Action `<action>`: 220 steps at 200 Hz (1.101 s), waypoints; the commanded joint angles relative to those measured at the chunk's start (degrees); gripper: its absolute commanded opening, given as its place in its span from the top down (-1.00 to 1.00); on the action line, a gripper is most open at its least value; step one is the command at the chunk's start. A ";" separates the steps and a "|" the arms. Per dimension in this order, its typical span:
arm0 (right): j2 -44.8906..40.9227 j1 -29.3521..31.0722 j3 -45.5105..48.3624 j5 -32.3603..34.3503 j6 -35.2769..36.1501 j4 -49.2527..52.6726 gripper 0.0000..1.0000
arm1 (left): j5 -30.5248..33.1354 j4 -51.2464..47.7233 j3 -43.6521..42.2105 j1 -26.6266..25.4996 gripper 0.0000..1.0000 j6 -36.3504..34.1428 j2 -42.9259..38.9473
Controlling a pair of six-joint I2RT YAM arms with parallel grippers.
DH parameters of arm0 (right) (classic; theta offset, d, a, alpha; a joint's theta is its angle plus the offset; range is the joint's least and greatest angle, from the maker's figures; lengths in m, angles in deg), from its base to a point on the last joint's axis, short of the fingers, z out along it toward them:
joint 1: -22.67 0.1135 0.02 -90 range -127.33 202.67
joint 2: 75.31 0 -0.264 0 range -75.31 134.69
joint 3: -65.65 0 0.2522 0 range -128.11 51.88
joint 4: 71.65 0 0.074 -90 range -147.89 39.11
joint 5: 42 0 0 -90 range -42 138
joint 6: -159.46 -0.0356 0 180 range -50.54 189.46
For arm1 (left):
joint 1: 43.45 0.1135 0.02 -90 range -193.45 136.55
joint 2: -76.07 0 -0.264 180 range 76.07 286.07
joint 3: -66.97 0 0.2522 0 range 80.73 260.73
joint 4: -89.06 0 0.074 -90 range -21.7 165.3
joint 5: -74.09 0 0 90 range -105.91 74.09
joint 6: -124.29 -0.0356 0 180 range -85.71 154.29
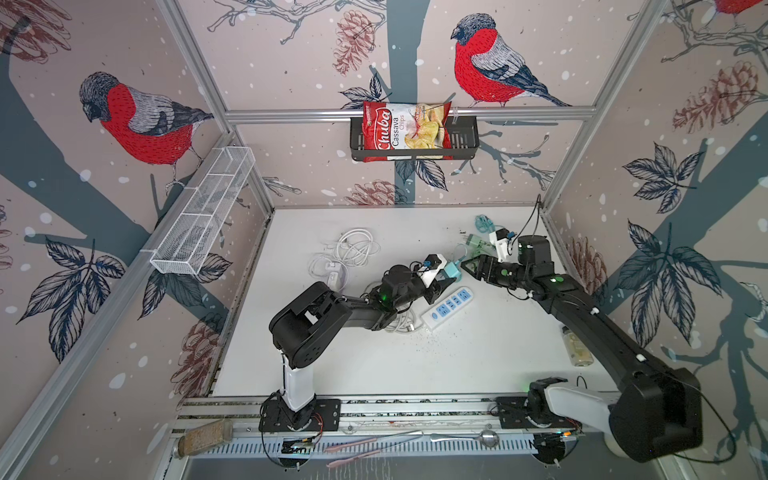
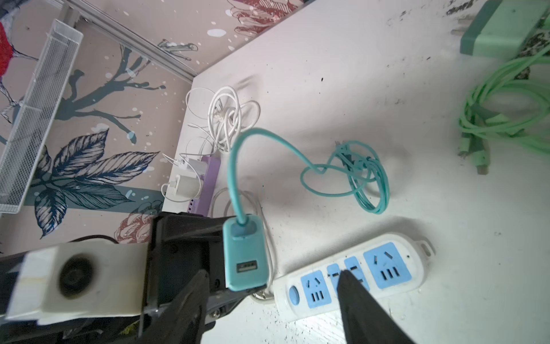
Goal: Insert the plug
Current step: 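Lift the teal charger with the left gripper while right gripper reaches toward it, then grasp the teal charger with the right gripper and open the left gripper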
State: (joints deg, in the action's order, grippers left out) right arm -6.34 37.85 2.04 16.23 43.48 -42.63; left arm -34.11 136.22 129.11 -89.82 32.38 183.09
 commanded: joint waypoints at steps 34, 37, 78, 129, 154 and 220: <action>4.67 3.90 -3.66 3.33 1.96 1.30 -0.34 | -0.55 15.97 -2.85 0.00 0.69 0.38 1.25; 4.81 3.96 -3.88 3.31 1.95 1.26 -0.34 | -0.71 16.17 -2.92 0.00 0.69 0.53 1.37; 7.55 5.95 -6.96 4.06 1.89 1.63 -0.33 | -1.08 19.82 -4.98 0.11 0.70 1.17 1.19; 11.07 8.57 -11.26 4.84 3.18 4.75 -0.24 | -0.14 20.89 -5.78 0.06 0.70 0.35 1.50; 10.33 9.52 -11.25 5.58 3.61 5.96 -0.25 | 0.09 21.16 -5.75 0.40 0.70 0.29 1.78; 7.59 9.52 -10.01 6.18 5.27 9.04 -0.25 | 0.27 21.60 -5.67 1.03 0.70 0.67 2.75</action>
State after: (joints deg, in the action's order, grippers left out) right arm 2.10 47.36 -8.21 21.43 47.22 -35.22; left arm -33.80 153.34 123.32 -89.01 33.21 185.50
